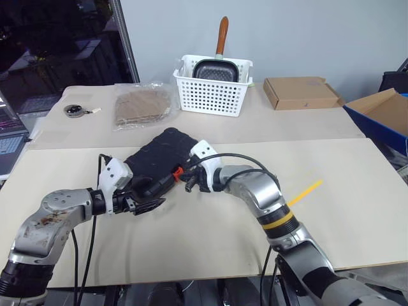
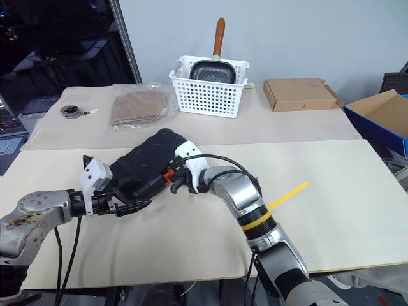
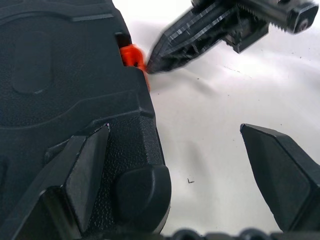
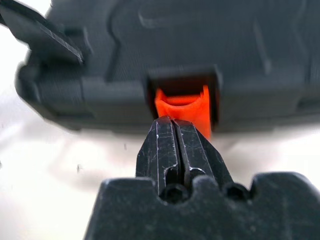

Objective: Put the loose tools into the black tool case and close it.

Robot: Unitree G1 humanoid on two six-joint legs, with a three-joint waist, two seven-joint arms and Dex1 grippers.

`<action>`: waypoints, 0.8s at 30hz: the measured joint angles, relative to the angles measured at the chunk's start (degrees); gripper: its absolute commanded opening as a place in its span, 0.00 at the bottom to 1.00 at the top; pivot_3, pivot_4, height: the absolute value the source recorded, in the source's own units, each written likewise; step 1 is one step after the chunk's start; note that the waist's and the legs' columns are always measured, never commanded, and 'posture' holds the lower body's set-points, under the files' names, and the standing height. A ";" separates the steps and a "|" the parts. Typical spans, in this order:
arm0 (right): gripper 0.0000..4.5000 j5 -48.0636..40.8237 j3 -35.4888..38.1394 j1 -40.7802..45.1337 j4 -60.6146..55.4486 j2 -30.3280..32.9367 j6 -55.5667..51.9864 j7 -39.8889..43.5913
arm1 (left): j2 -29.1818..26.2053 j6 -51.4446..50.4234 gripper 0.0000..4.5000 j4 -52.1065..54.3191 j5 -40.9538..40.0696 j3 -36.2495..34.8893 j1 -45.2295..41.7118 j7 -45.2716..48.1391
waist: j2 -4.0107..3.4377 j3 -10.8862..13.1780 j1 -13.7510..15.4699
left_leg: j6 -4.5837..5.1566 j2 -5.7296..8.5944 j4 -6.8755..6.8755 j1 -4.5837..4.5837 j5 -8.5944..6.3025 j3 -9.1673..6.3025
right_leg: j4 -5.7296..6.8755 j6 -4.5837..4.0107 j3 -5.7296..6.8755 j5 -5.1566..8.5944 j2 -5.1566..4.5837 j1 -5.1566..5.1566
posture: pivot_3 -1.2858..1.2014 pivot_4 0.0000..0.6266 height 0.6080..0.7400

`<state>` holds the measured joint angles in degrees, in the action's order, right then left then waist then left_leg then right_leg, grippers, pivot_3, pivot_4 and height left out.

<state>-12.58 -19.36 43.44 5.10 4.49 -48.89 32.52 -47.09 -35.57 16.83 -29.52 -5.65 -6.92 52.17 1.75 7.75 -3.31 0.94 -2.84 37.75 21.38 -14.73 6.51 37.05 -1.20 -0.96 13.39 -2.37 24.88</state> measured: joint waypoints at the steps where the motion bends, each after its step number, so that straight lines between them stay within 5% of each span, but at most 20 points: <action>1: 0.00 0.04 0.24 0.36 -0.06 -0.29 0.80 -0.10 | 0.00 -0.42 1.00 0.31 -0.11 -0.05 0.06 -0.18 | 0.00 0.00 -0.01 | 0.00 0.00 0.00 0.00 0.00 0.00 | 0.00 0.00 0.00 0.00 -0.01 -0.01 | 0.52 0.24 1.00; 24: 0.00 1.01 1.58 -1.69 3.26 -0.98 7.55 -0.13 | 0.20 -2.28 1.00 2.08 -1.92 -1.35 1.12 -2.55 | -0.01 -0.01 0.13 | 0.01 0.02 -0.12 -0.09 -0.02 0.01 | -0.05 0.00 -0.01 0.01 -0.07 -0.06 | 0.52 0.24 1.00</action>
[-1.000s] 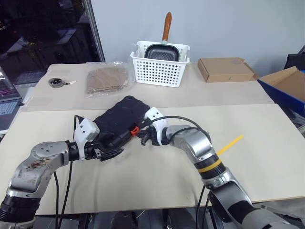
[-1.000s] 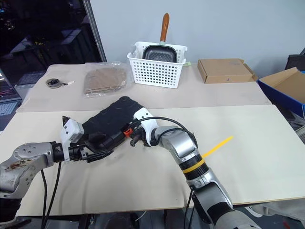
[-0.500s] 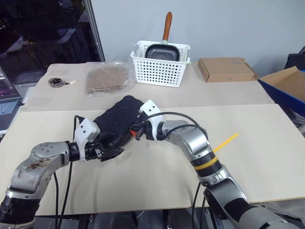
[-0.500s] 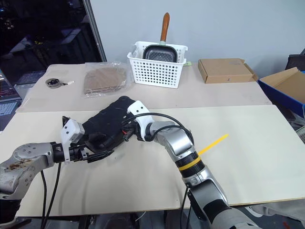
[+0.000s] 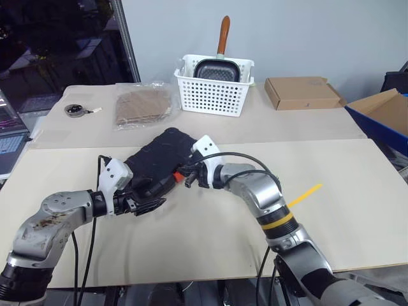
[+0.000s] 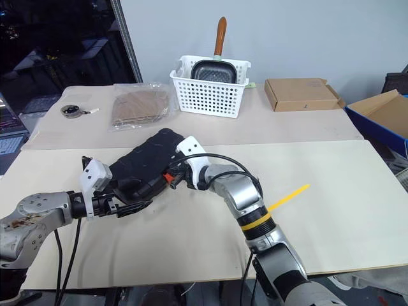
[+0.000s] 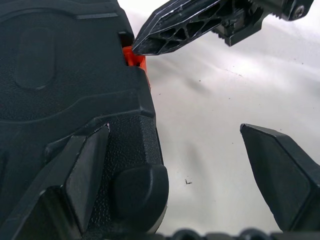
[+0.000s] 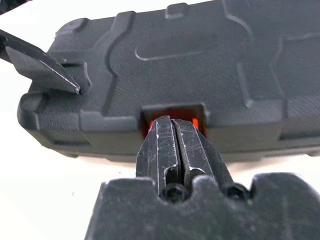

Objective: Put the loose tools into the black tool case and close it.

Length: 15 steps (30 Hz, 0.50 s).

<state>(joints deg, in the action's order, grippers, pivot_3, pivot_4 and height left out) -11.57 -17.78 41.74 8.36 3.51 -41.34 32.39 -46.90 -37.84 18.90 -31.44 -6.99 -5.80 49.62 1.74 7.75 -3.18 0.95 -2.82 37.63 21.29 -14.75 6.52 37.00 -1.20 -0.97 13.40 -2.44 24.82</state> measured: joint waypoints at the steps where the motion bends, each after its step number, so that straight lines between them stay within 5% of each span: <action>1: 0.00 0.21 -0.22 -0.03 0.65 -0.01 0.88 0.12 | 0.00 0.00 1.00 -0.01 -0.01 -0.05 0.03 -0.04 | 0.00 0.00 -0.03 | 0.00 0.00 0.00 -0.03 0.00 0.00 | 0.00 0.00 0.00 0.00 -0.01 -0.03 | 0.52 0.24 1.00; 6: 0.00 0.65 -0.51 -1.23 0.68 0.81 3.30 1.40 | 0.45 0.23 1.00 0.14 -0.13 -0.48 0.56 -0.23 | -0.02 -0.01 -0.12 | -0.01 0.01 -0.02 -0.18 -0.01 0.00 | -0.06 0.01 0.02 0.01 -0.03 -0.22 | 0.52 0.24 1.00; 12: 0.00 -3.00 3.44 -10.17 -8.86 5.03 13.20 7.12 | 9.27 7.72 1.00 3.65 -0.50 -5.11 4.86 -3.18 | 0.02 0.03 0.76 | -0.01 0.07 -0.20 0.54 0.00 -0.03 | -0.26 0.04 0.06 0.00 -0.08 0.35 | 0.52 0.24 1.00; 15: 0.19 -8.09 8.25 -13.82 -19.43 10.60 13.86 11.45 | 10.30 6.90 1.00 8.96 -6.07 -10.39 7.43 -4.65 | 0.03 0.03 1.05 | 0.01 0.02 -0.21 0.86 -0.06 -0.17 | -0.26 0.06 0.04 -0.01 -0.09 0.50 | 0.52 0.24 1.00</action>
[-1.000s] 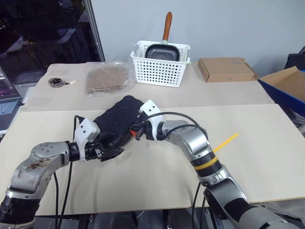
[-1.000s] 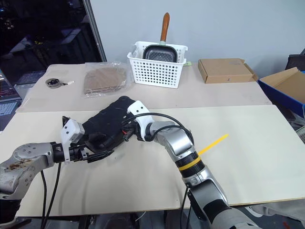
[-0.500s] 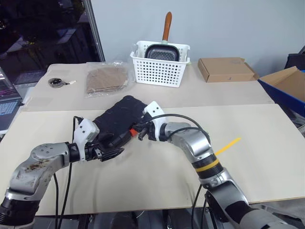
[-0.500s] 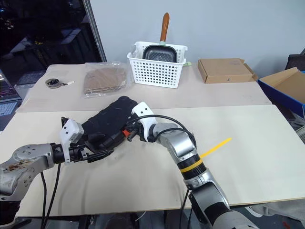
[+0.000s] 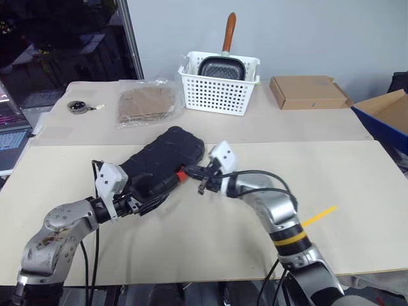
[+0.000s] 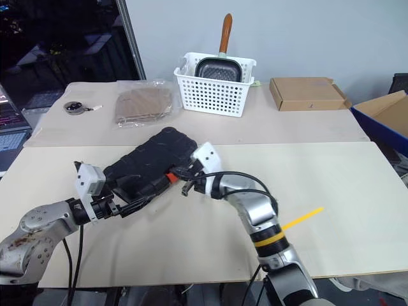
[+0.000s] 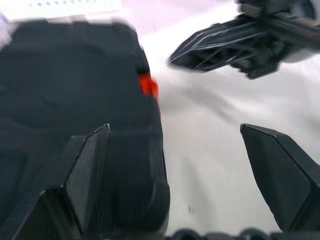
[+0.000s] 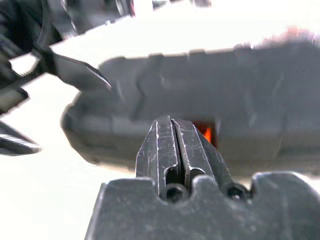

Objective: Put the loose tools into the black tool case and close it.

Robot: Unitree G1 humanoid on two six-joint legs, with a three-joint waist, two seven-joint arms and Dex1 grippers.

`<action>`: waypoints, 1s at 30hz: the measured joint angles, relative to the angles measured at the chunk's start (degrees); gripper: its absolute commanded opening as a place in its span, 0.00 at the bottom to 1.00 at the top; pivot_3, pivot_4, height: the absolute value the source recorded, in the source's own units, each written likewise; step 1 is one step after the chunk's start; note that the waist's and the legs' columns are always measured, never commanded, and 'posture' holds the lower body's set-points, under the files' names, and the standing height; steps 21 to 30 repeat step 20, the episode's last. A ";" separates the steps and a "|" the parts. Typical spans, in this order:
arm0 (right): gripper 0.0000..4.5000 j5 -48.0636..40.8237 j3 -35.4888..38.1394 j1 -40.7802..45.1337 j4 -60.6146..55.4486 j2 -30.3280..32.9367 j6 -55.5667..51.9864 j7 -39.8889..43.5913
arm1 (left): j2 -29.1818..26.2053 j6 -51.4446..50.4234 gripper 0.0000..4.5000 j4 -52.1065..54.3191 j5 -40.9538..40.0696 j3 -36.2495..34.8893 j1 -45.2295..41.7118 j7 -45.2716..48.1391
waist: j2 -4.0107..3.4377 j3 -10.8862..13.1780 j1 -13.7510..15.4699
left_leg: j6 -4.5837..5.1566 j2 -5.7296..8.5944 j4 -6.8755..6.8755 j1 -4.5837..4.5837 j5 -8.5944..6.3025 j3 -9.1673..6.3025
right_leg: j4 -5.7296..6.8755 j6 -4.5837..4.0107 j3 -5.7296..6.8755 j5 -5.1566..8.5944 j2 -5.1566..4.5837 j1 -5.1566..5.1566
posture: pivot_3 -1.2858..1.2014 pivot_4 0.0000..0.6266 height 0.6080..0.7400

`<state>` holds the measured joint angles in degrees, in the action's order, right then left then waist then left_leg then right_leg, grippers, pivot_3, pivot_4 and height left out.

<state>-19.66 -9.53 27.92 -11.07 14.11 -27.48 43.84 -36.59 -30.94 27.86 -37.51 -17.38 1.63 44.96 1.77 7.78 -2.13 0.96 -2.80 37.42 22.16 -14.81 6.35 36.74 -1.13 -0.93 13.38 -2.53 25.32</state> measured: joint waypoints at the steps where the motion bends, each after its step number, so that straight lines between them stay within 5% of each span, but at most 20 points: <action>1: 0.28 -1.32 1.86 -2.19 -3.22 3.08 0.00 1.28 | -0.08 -0.57 1.00 2.45 -2.20 -2.77 1.84 -0.39 | 0.00 -0.01 0.08 | 0.01 -0.02 -0.05 -0.03 -0.07 -0.06 | -0.03 0.01 0.01 0.00 -0.04 -0.11 | 0.52 0.24 1.00; 11: 0.99 -4.63 17.47 -25.98 -11.27 26.17 7.04 15.00 | -1.03 -1.64 1.00 11.16 -10.39 -19.04 27.39 4.27 | 0.05 0.03 0.10 | 0.22 0.10 -0.05 -0.39 -0.28 0.15 | -0.67 0.26 0.04 0.18 0.04 -0.43 | 0.52 0.24 1.00; 16: 0.99 -6.55 23.79 -31.29 -10.96 28.32 11.66 18.90 | 0.51 2.05 1.00 9.08 -8.21 -21.52 33.90 7.76 | 0.19 0.17 0.89 | 0.22 0.06 0.02 -1.12 -0.26 0.13 | -0.68 0.23 0.05 0.66 0.06 -1.08 | 0.52 0.24 1.00; 30: 0.99 -6.65 24.44 -31.99 -9.05 28.32 14.05 20.21 | 0.92 3.93 1.00 8.09 -6.85 -21.46 34.97 8.88 | 0.19 0.17 1.38 | 0.22 0.07 0.12 -1.08 -0.25 0.15 | -0.68 0.25 0.03 0.55 0.03 -1.08 | 0.52 0.24 1.00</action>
